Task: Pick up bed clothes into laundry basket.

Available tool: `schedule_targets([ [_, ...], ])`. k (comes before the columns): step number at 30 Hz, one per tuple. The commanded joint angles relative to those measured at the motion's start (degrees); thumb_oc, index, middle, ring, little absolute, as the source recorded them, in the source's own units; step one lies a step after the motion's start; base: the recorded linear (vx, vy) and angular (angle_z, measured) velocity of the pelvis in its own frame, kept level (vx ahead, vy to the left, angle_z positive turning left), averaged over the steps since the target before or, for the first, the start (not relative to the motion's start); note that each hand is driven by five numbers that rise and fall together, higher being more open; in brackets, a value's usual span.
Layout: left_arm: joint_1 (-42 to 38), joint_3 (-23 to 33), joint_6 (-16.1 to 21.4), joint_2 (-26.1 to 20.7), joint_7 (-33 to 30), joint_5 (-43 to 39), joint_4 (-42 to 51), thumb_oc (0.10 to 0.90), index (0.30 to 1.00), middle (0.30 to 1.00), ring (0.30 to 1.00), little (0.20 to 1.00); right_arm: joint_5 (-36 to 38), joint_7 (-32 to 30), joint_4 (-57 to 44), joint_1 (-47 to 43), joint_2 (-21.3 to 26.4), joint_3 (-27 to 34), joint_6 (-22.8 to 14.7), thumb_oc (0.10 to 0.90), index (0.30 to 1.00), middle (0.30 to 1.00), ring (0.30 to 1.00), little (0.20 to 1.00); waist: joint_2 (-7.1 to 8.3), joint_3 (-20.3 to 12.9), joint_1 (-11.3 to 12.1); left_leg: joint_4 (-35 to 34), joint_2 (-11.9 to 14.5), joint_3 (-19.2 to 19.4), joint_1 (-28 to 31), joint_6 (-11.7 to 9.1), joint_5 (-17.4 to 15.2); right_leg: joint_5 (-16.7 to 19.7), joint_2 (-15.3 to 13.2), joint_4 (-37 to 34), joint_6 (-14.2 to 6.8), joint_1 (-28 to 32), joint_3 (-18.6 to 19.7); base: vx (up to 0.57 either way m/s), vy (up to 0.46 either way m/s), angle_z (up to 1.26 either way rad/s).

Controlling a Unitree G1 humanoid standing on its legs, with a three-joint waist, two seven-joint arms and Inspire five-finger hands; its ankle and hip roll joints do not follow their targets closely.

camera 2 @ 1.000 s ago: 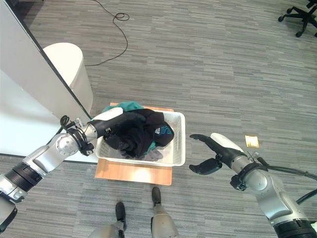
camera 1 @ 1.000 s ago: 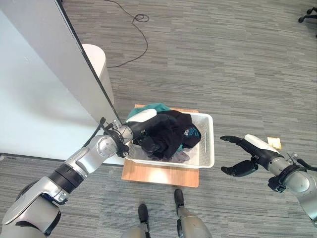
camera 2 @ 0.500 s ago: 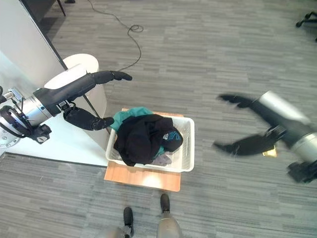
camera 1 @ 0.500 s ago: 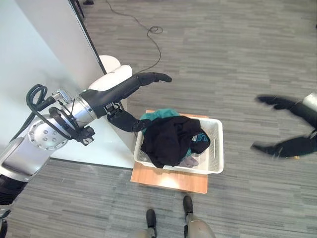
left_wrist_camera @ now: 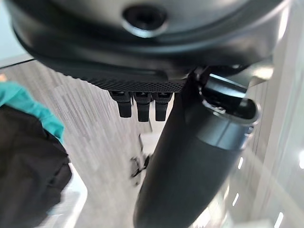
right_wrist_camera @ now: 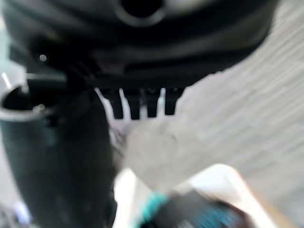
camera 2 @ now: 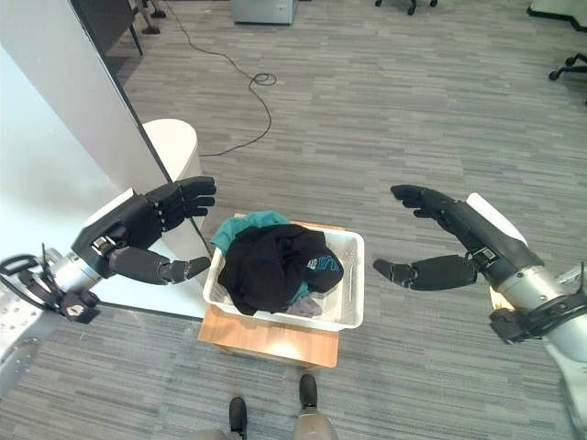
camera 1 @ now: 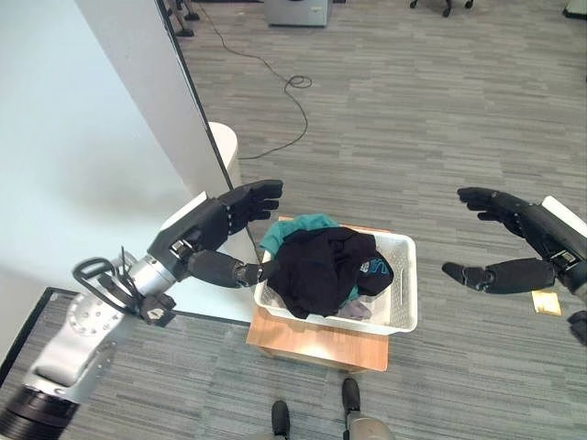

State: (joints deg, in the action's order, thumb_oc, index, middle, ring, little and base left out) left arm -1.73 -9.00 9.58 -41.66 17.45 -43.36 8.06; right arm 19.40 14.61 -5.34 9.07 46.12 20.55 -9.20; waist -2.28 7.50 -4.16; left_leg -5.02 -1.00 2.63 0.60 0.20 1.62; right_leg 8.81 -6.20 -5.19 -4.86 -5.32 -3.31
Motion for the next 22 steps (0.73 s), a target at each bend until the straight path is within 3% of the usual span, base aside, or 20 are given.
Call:
schedule_targets([
  [1, -4.3, -0.8, 4.9, 6.8, -4.9, -2.2, -3.3, 0.8, 0.9, 0.9, 0.9, 0.9, 4.9, -9.8, 1.4, -8.6, -10.2, -5.9, -7.9, 0.8, 0.9, 0.9, 0.9, 0.9, 1.74, -2.2, 0.5, 0.0, 0.1, -0.9, -2.0, -0.9, -1.8, -10.3, -4.4, 5.0, -5.5, 6.6, -0.8, 0.0, 0.006, -0.03],
  [3, -3.7, -1.9, 4.6, 12.2, -6.3, -3.3, -6.2, 0.8, 0.9, 0.9, 0.9, 0.9, 4.2, -10.3, 1.1, -7.7, -15.9, -10.0, -7.5, 0.8, 0.9, 0.9, 0.9, 0.9, 1.72, -2.1, 0.7, 0.0, 0.1, -1.0, -2.0, -0.7, -1.8, -10.5, -4.3, 5.2, -5.3, 6.4, -0.6, -0.02, 0.004, -0.02],
  [4, -3.6, -1.9, 4.7, 12.3, -6.2, -3.2, -6.2, 0.8, 0.9, 0.9, 0.9, 0.9, 4.1, -10.4, 1.0, -7.6, -15.9, -10.0, -7.5, 0.8, 0.9, 0.9, 0.9, 0.9, 1.72, -2.2, 0.7, 0.0, 0.1, -1.0, -2.0, -0.7, -1.8, -10.6, -4.3, 5.2, -5.3, 6.4, -0.6, 0.0, 0.0, 0.0],
  [7, -2.5, -3.5, 4.4, 17.6, -7.8, -3.0, -9.7, 0.8, 0.9, 0.9, 0.9, 0.9, 8.8, -11.6, 3.4, -6.9, -24.7, -16.1, -7.6, 0.8, 0.9, 0.9, 0.9, 0.9, 1.6, -2.1, 1.3, 0.0, 0.1, -1.0, -1.8, -0.5, -1.6, -10.9, -4.1, 5.5, -5.0, 6.6, -0.6, 0.0, 0.0, 0.0],
  [9, -1.3, -3.5, 4.7, 18.6, -8.9, -2.1, -10.2, 0.8, 0.9, 0.9, 0.9, 0.9, 9.2, -11.4, 3.2, -6.0, -26.8, -19.5, -7.1, 0.8, 0.9, 0.9, 0.9, 0.9, 1.5, -2.0, 1.6, 0.0, 0.1, -1.1, -1.7, -0.5, -1.5, -10.9, -4.1, 5.5, -4.9, 6.7, -0.8, 0.0, 0.0, 0.0],
  [15, 1.7, -5.3, 4.3, 21.0, -10.7, -2.0, -11.6, 0.8, 0.9, 0.9, 0.9, 0.9, 13.4, -9.6, 4.0, -2.9, -29.2, -26.9, -5.1, 0.8, 0.9, 0.9, 0.9, 0.9, 1.56, -1.9, 2.3, 0.0, 0.0, -1.5, -1.2, -0.6, -2.0, -11.4, -4.1, 5.4, -4.7, 7.4, -1.2, 0.01, -0.006, 0.06],
  [22, 2.2, -7.4, 4.5, 21.7, -11.8, -1.4, -12.9, 0.8, 0.9, 0.9, 0.9, 0.9, 11.2, -10.0, 4.0, -1.1, -28.2, -29.9, -4.4, 0.8, 0.9, 0.9, 0.9, 0.9, 1.7, -1.7, 2.5, 0.0, 0.0, -1.8, -1.2, -0.7, -1.7, -11.4, -4.1, 5.4, -4.6, 7.3, -1.4, 0.0, -0.006, 0.02],
])
